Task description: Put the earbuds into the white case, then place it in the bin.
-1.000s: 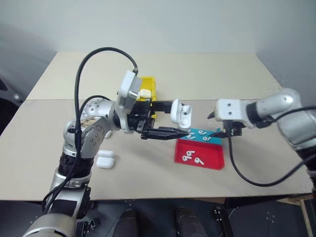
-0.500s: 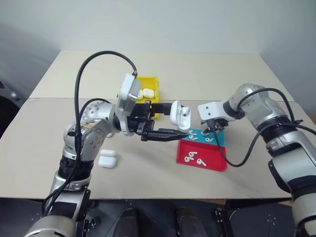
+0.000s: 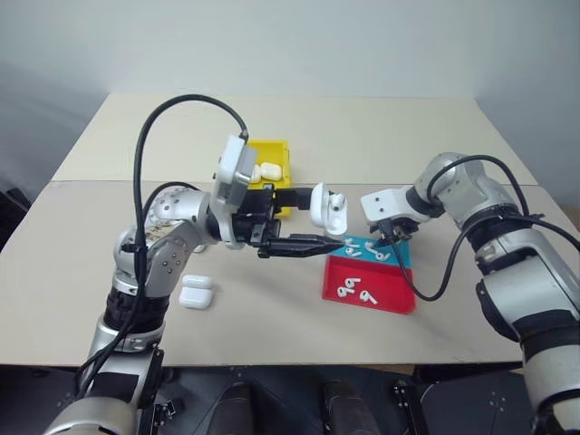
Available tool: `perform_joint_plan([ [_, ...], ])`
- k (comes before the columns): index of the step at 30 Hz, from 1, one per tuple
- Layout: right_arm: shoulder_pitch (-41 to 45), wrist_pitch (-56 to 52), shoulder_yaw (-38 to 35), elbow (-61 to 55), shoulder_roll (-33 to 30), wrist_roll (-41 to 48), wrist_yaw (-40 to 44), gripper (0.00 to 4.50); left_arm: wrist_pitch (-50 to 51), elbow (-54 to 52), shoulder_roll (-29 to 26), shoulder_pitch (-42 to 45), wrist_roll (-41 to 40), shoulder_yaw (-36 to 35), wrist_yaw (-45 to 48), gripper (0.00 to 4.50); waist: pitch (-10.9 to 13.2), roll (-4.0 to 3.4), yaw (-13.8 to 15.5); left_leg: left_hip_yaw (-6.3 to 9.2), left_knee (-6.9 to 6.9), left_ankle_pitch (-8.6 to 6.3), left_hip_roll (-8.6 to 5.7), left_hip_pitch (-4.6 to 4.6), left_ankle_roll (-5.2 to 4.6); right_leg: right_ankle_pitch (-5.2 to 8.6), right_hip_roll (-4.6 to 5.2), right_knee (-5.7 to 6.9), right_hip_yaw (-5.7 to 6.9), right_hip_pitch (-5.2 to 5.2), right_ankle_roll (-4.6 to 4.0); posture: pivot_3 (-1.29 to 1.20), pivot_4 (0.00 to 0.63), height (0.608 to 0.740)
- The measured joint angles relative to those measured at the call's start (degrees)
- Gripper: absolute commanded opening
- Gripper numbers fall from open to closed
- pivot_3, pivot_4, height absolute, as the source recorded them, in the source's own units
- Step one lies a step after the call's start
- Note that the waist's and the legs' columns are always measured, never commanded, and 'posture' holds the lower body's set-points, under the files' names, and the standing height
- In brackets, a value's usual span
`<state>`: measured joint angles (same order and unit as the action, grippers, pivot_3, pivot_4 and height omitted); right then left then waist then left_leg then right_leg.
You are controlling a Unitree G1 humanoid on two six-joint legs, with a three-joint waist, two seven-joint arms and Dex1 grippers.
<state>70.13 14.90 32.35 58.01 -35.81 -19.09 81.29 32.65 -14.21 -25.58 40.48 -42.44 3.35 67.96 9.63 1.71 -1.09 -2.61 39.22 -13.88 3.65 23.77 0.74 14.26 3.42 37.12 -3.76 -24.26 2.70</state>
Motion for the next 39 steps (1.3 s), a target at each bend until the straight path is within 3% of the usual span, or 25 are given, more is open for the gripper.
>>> perform_joint_plan([
  [7,1.7,-1.2,-1.8,0.6,0.7,0.0,0.5,2.05,0.0,-0.6,-0.5,-0.1,-0.4,-0.1,-0.3,2.79,0.0,-0.01,-0.1,0.00,0.00,0.00,0.00,0.00,0.00,0.00,0.00,0.01,0.00,0.00,0.00,0.00,0.150,0.740],
  [11,3.1,-7.5,-4.2,-0.4,0.9,0.6,3.8,2.05,0.0,-0.6,-0.7,-0.1,-0.4,-0.1,-0.1,2.79,0.0,-0.02,0.0,0.00,0.00,0.00,0.00,0.00,0.00,0.00,0.00,0.02,0.00,0.00,0.00,0.00,0.150,0.740],
  [20,-2.6,-21.6,-5.7,-14.6,-0.6,0.9,6.7,2.05,-0.2,0.4,-0.5,0.0,-0.4,0.0,0.6,2.79,0.0,-0.03,0.3,0.00,0.00,0.00,-0.01,0.00,0.00,0.00,-0.01,0.02,0.00,0.01,0.00,0.00,0.150,0.740],
  [24,-6.4,-22.7,-4.9,-16.3,-0.6,-0.4,5.3,2.05,-0.2,0.6,-0.5,0.0,-0.3,0.0,0.7,2.79,0.0,-0.03,0.3,-0.01,0.00,0.00,-0.02,0.02,0.00,0.00,0.00,0.02,-0.01,-0.02,0.00,0.00,0.150,0.740],
  [39,-6.4,-20.5,-4.6,-15.4,0.1,-1.2,1.9,2.05,-0.2,-0.1,-0.6,0.0,-0.4,0.0,0.0,2.79,0.0,-0.03,0.1,-0.01,0.00,0.00,-0.01,0.00,0.00,0.00,-0.01,0.01,-0.01,0.00,0.00,0.00,0.150,0.740],
])
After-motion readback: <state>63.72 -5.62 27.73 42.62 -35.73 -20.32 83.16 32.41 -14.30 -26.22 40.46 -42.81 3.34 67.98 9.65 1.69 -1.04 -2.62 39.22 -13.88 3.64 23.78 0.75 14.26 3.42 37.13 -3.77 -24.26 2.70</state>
